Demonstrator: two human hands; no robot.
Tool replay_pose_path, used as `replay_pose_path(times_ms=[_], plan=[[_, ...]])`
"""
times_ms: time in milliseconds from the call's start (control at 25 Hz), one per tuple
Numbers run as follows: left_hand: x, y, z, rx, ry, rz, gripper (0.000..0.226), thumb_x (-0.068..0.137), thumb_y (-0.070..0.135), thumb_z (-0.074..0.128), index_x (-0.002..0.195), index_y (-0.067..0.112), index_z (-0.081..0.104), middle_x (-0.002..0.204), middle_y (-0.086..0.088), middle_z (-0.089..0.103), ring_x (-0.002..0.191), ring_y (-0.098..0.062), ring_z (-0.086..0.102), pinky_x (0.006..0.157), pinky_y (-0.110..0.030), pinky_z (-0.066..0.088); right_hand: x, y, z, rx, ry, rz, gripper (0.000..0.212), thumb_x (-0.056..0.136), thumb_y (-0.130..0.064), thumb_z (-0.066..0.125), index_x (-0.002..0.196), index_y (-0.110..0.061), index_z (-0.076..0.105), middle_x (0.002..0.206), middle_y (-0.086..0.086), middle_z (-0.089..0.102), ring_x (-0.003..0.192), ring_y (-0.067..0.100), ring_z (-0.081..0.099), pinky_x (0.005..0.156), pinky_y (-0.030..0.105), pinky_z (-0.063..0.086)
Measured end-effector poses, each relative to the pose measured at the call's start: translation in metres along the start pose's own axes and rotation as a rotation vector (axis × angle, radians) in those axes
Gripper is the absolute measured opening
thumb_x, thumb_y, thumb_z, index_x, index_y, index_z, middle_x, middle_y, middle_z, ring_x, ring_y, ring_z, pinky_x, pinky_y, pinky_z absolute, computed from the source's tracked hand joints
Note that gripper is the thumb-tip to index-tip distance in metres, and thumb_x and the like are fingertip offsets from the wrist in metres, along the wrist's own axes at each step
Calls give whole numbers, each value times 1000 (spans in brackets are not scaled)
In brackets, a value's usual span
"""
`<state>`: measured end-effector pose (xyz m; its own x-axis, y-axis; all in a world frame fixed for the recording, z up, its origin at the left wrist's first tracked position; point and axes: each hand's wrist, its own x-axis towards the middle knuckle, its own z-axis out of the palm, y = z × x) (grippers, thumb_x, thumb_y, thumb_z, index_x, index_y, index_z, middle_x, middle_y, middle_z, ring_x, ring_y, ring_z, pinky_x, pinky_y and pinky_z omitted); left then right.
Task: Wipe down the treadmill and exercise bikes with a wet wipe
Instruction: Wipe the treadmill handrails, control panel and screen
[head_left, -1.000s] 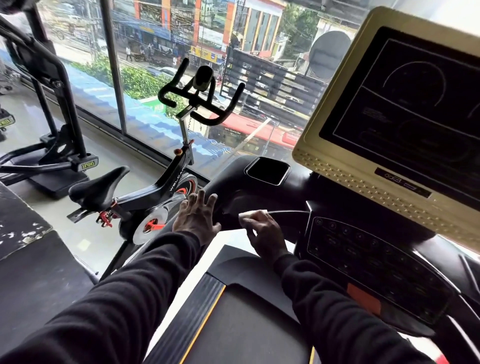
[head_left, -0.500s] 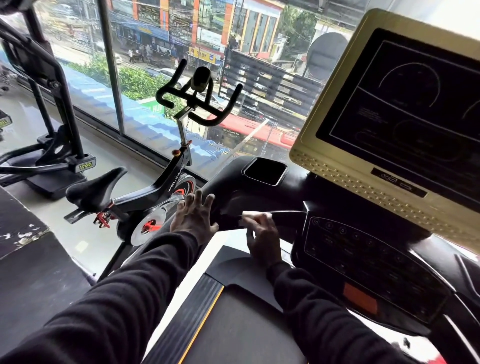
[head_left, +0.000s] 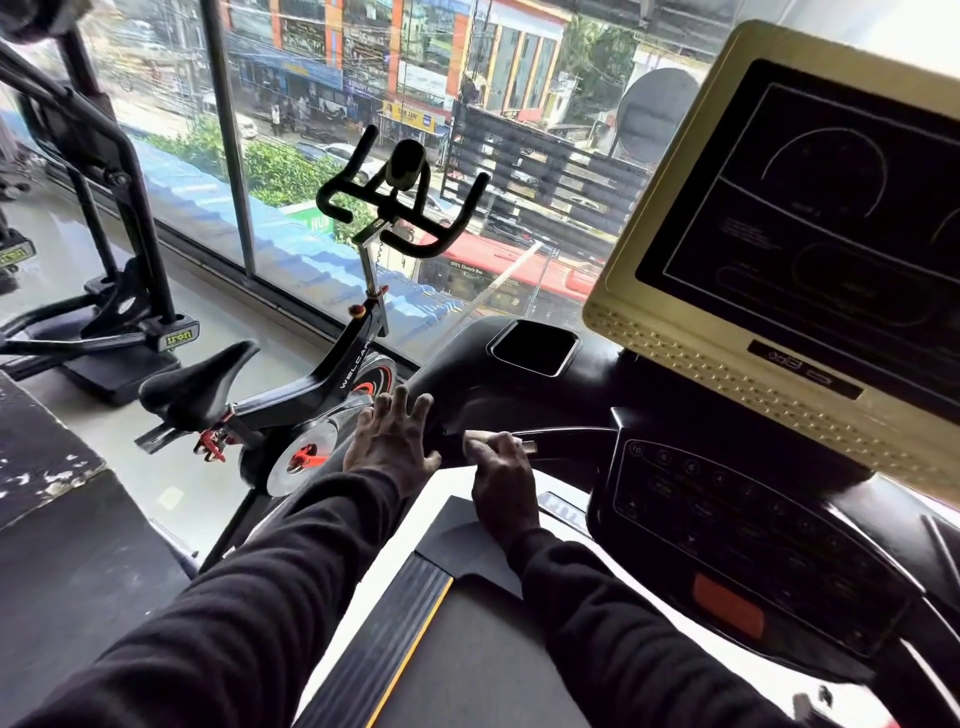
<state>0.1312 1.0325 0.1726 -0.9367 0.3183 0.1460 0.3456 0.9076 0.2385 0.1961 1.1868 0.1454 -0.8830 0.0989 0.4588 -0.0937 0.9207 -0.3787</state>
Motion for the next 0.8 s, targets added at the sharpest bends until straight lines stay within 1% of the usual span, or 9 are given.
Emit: replay_pose_path(times_ms=[40,160,240,320,480,600,640,720,800], plan=[[0,0,0,0,8,3,78,80,55,63,145,30,28,147,-4,23,138,-28,27,114,-45,28,-1,0,-1,-14,-4,1,34,78,-2,53,105,-13,70,100,7,61,92,32,58,89,37,44],[1,0,-1,14,3,4,80,80,57,62,147,30,26,150,-5,22,139,-29,27,114,-45,28,-5,9,-9,-142,-121,-238,31,83,-21,52,110,-18,66,109,3,61,99,29,55,87,41,48],[1,-1,1,17,-23,-12,82,81,57,61,149,31,23,154,-6,19,142,-29,24,116,-45,26,3,20,-21,-126,-49,-135,18,87,-24,56,99,-20,69,101,1,61,96,27,56,84,42,48],[1,0,1,13,-25,-15,83,81,57,61,149,31,23,154,-6,19,142,-29,25,116,-45,26,8,29,-30,-106,41,16,16,88,-25,55,92,-21,70,97,1,60,94,26,57,81,42,49],[-1,1,-3,24,20,19,77,78,57,63,143,29,30,142,-5,28,132,-29,33,108,-44,34,3,38,-40,-169,-58,-178,17,83,-20,54,89,-26,69,95,-3,61,91,24,55,77,41,48],[-1,1,-4,30,19,22,76,78,58,62,141,30,29,140,-4,29,131,-29,34,107,-43,35,9,46,-50,-131,72,80,26,85,-28,46,90,-21,71,95,2,60,91,25,55,81,41,49],[-1,1,-3,31,23,21,76,78,58,62,141,30,30,139,-4,29,130,-29,34,107,-43,35,8,47,-51,-130,59,59,27,86,-29,45,91,-21,71,96,1,61,91,25,55,81,40,49],[0,1,-3,27,24,21,76,78,57,62,141,30,30,139,-4,29,130,-28,34,107,-43,35,5,48,-54,-132,-47,-105,21,87,-27,50,90,-24,70,94,-2,60,91,24,55,81,39,48],[1,1,-2,24,15,17,77,78,58,62,142,30,30,140,-4,28,131,-28,34,107,-43,35,7,53,-60,-112,-25,-52,14,83,-18,59,89,-23,71,93,-1,59,89,23,55,81,38,49]])
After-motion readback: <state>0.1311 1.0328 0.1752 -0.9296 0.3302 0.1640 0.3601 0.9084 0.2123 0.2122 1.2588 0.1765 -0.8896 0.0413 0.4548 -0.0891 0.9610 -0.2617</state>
